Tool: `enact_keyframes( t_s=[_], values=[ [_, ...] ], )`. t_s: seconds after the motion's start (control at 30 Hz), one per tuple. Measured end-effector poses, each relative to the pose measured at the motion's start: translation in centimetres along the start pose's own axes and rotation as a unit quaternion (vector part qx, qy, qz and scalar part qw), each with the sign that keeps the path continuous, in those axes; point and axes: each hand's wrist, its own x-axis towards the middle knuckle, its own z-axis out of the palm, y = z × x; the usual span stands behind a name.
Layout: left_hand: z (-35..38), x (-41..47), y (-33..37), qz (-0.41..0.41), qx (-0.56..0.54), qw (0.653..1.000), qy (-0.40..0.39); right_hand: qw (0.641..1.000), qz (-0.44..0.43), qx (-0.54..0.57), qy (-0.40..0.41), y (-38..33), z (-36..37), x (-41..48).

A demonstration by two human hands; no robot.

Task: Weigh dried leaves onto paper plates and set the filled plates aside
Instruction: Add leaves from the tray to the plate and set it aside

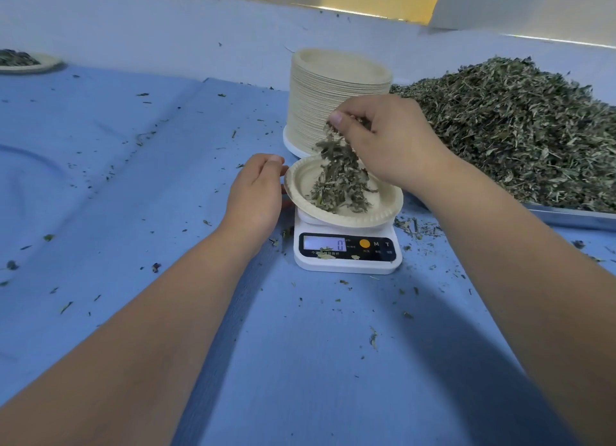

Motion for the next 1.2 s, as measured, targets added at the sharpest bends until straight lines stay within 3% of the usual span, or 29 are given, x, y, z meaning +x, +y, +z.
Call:
enact_keyframes(
  t_s=[0.17,0.27,0.33,0.43,0.67,0.8,0.93,1.0,1.03,1.13,1.2],
  values=[
    [0.0,-0.1,0.0,-0.001,0.003,1.0,0.0,1.0,0.014,0.009,0.027,0.1,0.1,-0.5],
    [-0.1,-0.1,-0.1,0.004,0.006,1.0,-0.001,0.987,0.08,0.106,0.085,0.7,0.5,-1.3],
    [-0.1,-0.1,-0.1,0.006,0.007,1.0,0.0,0.953,0.151,0.235,0.119,1.3,0.7,-1.9],
    [-0.1,-0.1,0.0,0.005,0.005,1.0,0.0,0.872,0.248,0.401,0.134,2.4,0.2,-2.8],
    [-0.1,0.1,-0.2,0.015,0.018,1.0,0.003,0.674,0.392,0.62,0.094,4.5,-0.3,-4.9],
    [-0.1,0.1,-0.2,0.016,0.015,1.0,0.006,0.641,0.393,0.654,0.081,4.9,-0.7,-5.5],
    [-0.1,0.1,-0.2,0.016,0.011,1.0,0.005,0.624,0.39,0.664,0.134,5.3,-1.4,-5.4],
    [0.0,0.1,-0.3,0.02,0.019,1.0,0.004,0.632,0.381,0.648,0.189,5.9,-2.0,-5.2],
    [0.0,0.1,-0.3,0.023,0.025,0.999,0.004,0.663,0.371,0.611,0.22,6.3,-2.4,-5.2],
    [0.0,0.1,-0.4,0.028,0.03,0.999,0.006,0.822,0.339,0.377,0.26,7.4,-2.5,-5.2],
    [0.1,0.2,-0.4,0.027,0.027,0.999,0.007,0.904,0.322,0.198,0.2,8.2,-1.9,-5.7]
  ],
)
